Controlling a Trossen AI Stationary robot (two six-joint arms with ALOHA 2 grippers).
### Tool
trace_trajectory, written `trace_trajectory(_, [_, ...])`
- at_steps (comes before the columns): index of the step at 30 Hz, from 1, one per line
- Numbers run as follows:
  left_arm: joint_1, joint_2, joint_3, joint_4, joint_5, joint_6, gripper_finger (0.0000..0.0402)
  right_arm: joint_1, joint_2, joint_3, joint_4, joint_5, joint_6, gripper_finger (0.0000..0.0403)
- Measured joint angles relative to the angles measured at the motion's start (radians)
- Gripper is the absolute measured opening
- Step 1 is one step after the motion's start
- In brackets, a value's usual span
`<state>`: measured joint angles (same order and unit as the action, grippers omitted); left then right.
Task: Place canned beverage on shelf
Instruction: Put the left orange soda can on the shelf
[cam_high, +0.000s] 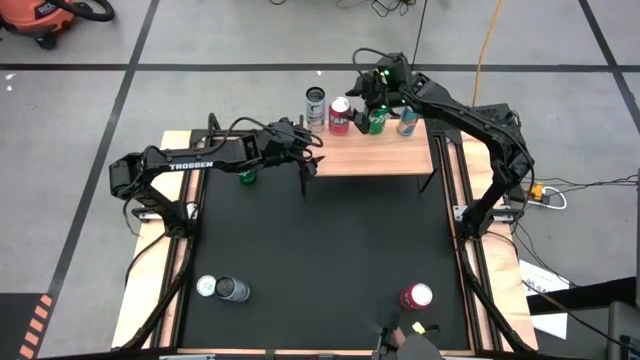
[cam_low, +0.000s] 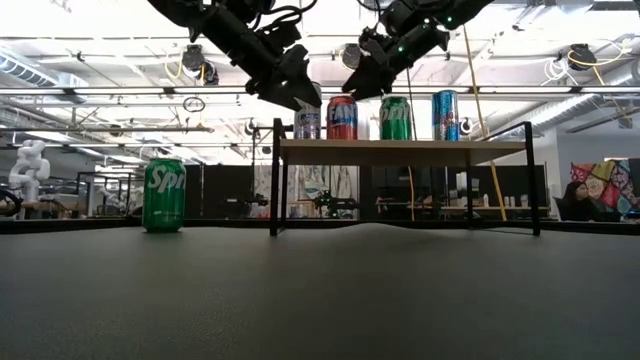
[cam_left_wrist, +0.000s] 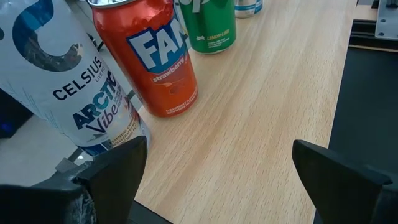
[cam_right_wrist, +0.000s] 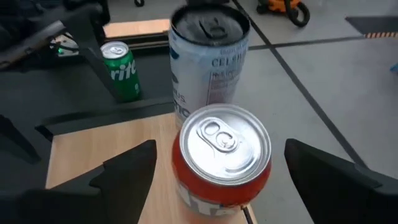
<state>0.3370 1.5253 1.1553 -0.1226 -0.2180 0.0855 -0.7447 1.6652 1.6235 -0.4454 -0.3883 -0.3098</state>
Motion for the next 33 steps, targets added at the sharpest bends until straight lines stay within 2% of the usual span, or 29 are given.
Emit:
trace_trajectory(4, [0.0,0.0,0.0,-0.002,0.0,0.0,0.0393,0.02,-0.026,0.0,0.014,0.028,-0.016,0.0319])
trace_trajectory(8, [0.0,0.0,0.0,-0.002,0.0,0.0,0.0393,0.037,-0.038,0.0,0.049,0.063,-0.02,0.027])
trace_trajectory(17, [0.0,0.0,0.0,-0.001,0.0,-0.001,0.0393,0.042,0.011,0.0,0.086,0.074,0.003,0.0072])
trace_trajectory(20, [0.0,0.0,0.0,-0.005,0.0,0.0,0.0393,0.042,0.014,0.0,0.09,0.074,-0.006,0.002])
trace_trajectory(22, [0.0,0.0,0.0,-0.014,0.0,-0.001,0.0393,0.042,0.014,0.0,0.09,0.074,-0.014,0.0005])
trace_trajectory(33, [0.0,0.0,0.0,-0.018,-0.017,-0.002,0.0393,0.041,0.015,0.0,0.039,0.073,-0.034,0.0001])
